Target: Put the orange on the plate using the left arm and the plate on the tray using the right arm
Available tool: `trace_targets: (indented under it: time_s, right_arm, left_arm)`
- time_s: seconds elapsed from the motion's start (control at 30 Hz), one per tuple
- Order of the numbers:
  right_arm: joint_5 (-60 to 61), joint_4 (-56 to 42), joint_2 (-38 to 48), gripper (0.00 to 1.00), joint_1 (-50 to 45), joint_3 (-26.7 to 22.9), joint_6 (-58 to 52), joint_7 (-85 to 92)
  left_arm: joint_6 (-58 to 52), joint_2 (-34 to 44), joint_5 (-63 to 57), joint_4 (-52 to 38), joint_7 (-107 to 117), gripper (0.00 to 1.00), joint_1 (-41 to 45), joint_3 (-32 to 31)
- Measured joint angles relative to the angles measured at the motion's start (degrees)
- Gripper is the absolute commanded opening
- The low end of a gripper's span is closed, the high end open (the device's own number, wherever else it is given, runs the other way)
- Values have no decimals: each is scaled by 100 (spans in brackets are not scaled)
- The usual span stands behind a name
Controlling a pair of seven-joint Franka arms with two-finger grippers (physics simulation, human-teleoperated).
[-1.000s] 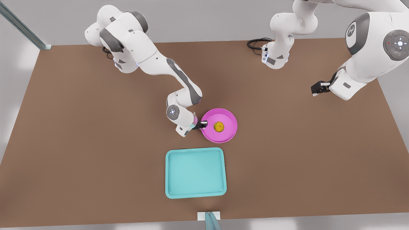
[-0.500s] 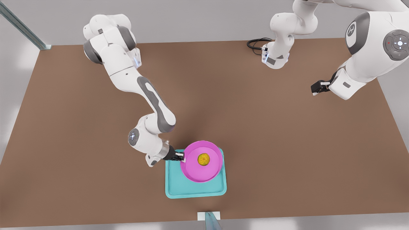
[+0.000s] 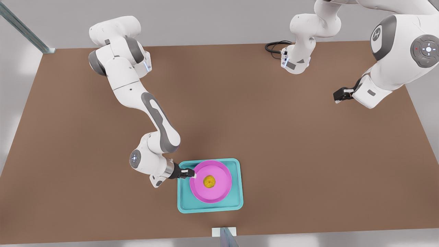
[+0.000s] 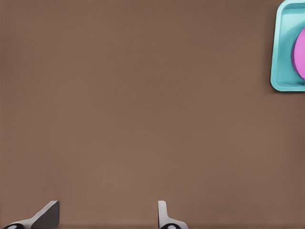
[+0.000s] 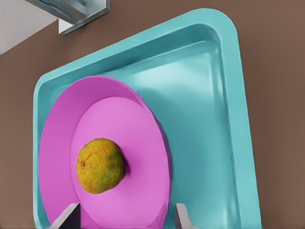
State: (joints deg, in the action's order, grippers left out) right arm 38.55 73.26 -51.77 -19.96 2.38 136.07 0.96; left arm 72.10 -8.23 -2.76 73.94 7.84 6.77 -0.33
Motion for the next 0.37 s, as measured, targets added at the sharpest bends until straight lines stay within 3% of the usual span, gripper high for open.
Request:
trace_targets:
  time_s: [0.07, 0.13, 0.2, 0.23, 0.3, 0.37]
  right_arm:
    - [-335, -418, 227, 100, -12, -447, -669, 35]
    - [-875, -1113, 457, 100, 189, -1399, -1915, 149]
    - [-1835, -1347, 1222, 100, 146, -2201, -3011, 316]
    - [-2308, -1198, 2019, 100, 222, -2149, -3475, 392]
    - [-3181, 88, 3733, 100, 969, -1278, -4150, 483]
    - [-3720, 778, 4445, 100, 1278, -1014, -4570, 548]
  left_arm:
    - [0, -1, 14, 0, -2, 100, 2, 4]
    - [-1, -1, 26, 5, -3, 100, 4, 6]
    - [-3, -1, 32, 8, -5, 100, 3, 7]
    - [-4, -1, 34, 8, -6, 100, 3, 7]
    - [-5, -1, 36, 9, -7, 100, 4, 7]
    - [-6, -1, 37, 9, -8, 100, 4, 7]
